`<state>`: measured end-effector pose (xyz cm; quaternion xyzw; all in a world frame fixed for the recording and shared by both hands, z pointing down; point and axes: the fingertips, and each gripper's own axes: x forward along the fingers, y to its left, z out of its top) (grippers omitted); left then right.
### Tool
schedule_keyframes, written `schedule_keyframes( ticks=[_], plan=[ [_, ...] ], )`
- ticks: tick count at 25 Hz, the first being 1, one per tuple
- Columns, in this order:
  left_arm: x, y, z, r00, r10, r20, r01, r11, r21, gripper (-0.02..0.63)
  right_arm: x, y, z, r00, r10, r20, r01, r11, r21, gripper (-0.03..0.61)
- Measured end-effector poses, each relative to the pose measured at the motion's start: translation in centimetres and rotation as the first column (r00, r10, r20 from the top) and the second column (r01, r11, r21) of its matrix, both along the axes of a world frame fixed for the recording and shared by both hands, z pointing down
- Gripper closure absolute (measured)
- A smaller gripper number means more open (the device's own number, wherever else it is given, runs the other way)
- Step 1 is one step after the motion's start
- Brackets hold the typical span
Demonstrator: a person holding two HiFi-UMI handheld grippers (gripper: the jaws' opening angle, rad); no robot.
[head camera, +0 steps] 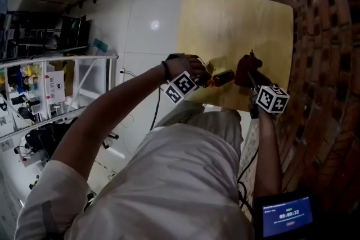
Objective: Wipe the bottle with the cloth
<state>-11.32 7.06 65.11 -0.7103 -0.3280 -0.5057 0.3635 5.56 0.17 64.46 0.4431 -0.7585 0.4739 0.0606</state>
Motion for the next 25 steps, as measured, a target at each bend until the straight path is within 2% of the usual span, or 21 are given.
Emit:
schedule_keyframes(
  ticks=[3,5,8,11,16,19,21,22,23,25],
  plan=[
    [-0.8,-0.9,0.4,0.988,0.152,0.025,-0.153,0.988,0.033,0.454,-4.4,-1.2,-2.4,0.991,-0.135,0.002,0.134,0.986,0.095,0.511],
    [-1.0,-1.9,0.4,0.981,0.186,0.047,-0.188,0.982,0.034,0.453,-6.9,-2.1,-2.2,0.976,-0.212,-0.053,0.217,0.970,0.108,0.509],
    [-0.8,-3.3,0.2,0.984,0.158,0.081,-0.159,0.987,0.010,0.449,-9.0,-2.8,0.6,0.950,-0.289,-0.120,0.296,0.954,0.045,0.509],
    [-1.1,-4.5,0.0,0.990,0.101,0.103,-0.100,0.995,-0.019,0.433,-10.0,-2.5,2.5,0.930,-0.341,-0.133,0.343,0.939,-0.014,0.509],
    [-1.0,-5.2,-0.8,0.998,-0.044,0.055,0.047,0.996,-0.070,0.450,-10.2,-2.0,2.4,0.939,-0.322,-0.120,0.323,0.946,-0.013,0.509],
    [-0.8,-3.7,-1.0,1.000,-0.006,0.019,0.007,0.997,-0.075,0.451,-9.6,-1.5,1.9,0.948,-0.297,-0.113,0.298,0.955,-0.005,0.509],
    [-0.6,-2.9,-1.0,0.998,0.059,-0.027,-0.060,0.998,-0.032,0.454,-9.5,-1.2,1.1,0.950,-0.294,-0.104,0.297,0.955,0.019,0.509],
    [-0.4,-2.6,-0.8,0.993,0.107,-0.056,-0.107,0.994,0.017,0.456,-9.5,-1.1,0.9,0.950,-0.293,-0.105,0.297,0.954,0.029,0.509],
    [-0.3,-2.4,-0.6,0.983,0.164,-0.084,-0.157,0.984,0.081,0.456,-9.4,-1.0,0.7,0.951,-0.291,-0.109,0.296,0.955,0.033,0.509],
    [0.1,-2.0,0.2,0.956,0.268,-0.121,-0.240,0.949,0.206,0.454,-8.9,-0.6,0.9,0.950,-0.284,-0.131,0.289,0.957,0.024,0.509]
  ],
)
